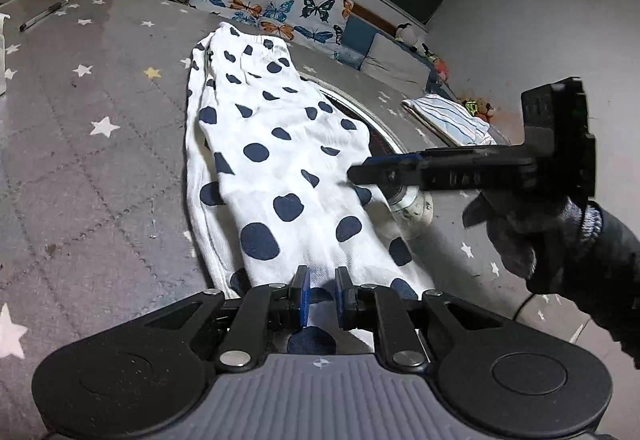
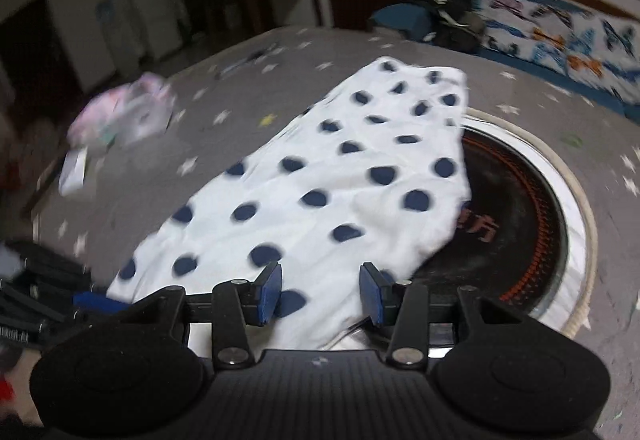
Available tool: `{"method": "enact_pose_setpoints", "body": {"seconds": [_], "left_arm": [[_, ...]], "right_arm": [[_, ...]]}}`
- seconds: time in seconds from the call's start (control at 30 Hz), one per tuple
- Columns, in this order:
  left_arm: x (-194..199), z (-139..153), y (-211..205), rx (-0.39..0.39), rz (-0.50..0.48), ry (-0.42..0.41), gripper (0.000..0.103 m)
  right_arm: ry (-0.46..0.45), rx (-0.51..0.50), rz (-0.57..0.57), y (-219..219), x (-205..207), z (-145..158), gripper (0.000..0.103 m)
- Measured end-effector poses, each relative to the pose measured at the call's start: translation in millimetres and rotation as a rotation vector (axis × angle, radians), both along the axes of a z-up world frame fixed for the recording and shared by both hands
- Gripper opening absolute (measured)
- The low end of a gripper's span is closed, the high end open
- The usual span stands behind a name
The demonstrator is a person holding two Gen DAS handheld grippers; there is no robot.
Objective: Fold clothes
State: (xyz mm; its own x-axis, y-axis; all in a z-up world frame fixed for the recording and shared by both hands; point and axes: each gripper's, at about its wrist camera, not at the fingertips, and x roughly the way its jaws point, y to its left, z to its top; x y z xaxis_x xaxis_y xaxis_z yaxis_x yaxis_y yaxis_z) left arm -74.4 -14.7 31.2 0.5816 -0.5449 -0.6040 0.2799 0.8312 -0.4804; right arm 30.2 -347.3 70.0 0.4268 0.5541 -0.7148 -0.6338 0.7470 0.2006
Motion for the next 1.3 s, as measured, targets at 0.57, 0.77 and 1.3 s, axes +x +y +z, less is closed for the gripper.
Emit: {"method": "enact_pose_setpoints", "body": {"seconds": [0.57,0.77,1.3], "left_arm": [[62.8,26.9,-1.3,0.049,0.042,-0.075,0.021],[89.3,13.7,-7.2,0.089,0.032,-0.044,0.022],[104.5,-1.9,-5.3,0.12,0.043,-0.028,0.027]], "right_arm": [[0.003,0.063,-0.164,-41.4,41.5,-16.9,0.031],[-0.004,0.073,-0.132,-30.5,46.7,-22.5,0.031],[-0.056,0.057,-0.199,-53.2,29.3,-8.5,0.004]]}}
